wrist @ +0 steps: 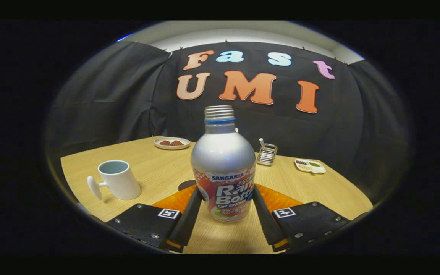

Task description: Take the bottle from table, then pour the juice into the cup, finally place the bottle on the coaster

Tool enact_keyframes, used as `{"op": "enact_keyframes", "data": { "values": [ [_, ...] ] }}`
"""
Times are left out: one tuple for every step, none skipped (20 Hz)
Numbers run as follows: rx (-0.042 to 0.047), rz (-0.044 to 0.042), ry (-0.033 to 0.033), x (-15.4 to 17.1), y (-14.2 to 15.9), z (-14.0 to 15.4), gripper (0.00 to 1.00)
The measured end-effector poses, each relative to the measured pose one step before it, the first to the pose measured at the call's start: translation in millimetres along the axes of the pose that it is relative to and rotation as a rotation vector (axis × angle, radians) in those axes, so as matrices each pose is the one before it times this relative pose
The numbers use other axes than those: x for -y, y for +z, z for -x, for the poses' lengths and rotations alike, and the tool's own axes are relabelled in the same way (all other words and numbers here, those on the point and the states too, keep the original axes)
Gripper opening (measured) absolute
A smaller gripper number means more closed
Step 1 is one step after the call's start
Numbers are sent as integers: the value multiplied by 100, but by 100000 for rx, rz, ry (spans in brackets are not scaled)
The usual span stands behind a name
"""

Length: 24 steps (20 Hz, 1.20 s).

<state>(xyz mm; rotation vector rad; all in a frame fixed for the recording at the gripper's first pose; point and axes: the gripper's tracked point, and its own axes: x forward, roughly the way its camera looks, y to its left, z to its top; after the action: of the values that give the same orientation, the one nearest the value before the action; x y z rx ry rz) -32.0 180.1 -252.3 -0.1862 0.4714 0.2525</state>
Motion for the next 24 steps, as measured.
{"op": "enact_keyframes", "data": {
  "values": [
    [639,3510,-1261,-70,306,-177,74],
    [37,3660,-1574,-102,146,-122,74],
    [-724,3698,-1174,-102,-134,-269,74],
    [-317,3127,-737,-219,-46,-164,74],
    [-518,2607,-995,-148,-100,-50,74],
    [-638,2163,-269,-193,-151,-179,74],
    [-287,2038,1399,-555,-101,2,74],
    [-300,1706,1732,-646,-1,-85,74],
    [-586,1901,1290,-603,59,-26,74],
    [-580,2401,185,-208,-195,-52,74],
    [-282,3116,-355,-169,50,41,74],
    [-5,3649,-781,-175,271,-92,74],
    [378,4253,-1161,-152,225,75,74],
    [767,4866,-1385,16,289,-67,74],
    [970,5123,-1449,17,373,-47,74],
    [96,4732,-724,22,77,139,74],
    [310,4017,-295,-148,159,92,74],
    [245,3546,-348,-210,306,75,74],
    [466,3246,-361,-214,261,-85,74],
    [355,3123,-559,-199,316,-18,74],
    [568,3142,-407,-14,103,-196,74],
    [1157,3179,238,-105,378,-99,74],
    [1360,2961,233,-122,498,29,74],
    [984,3661,-385,23,343,188,74]
  ]
}}
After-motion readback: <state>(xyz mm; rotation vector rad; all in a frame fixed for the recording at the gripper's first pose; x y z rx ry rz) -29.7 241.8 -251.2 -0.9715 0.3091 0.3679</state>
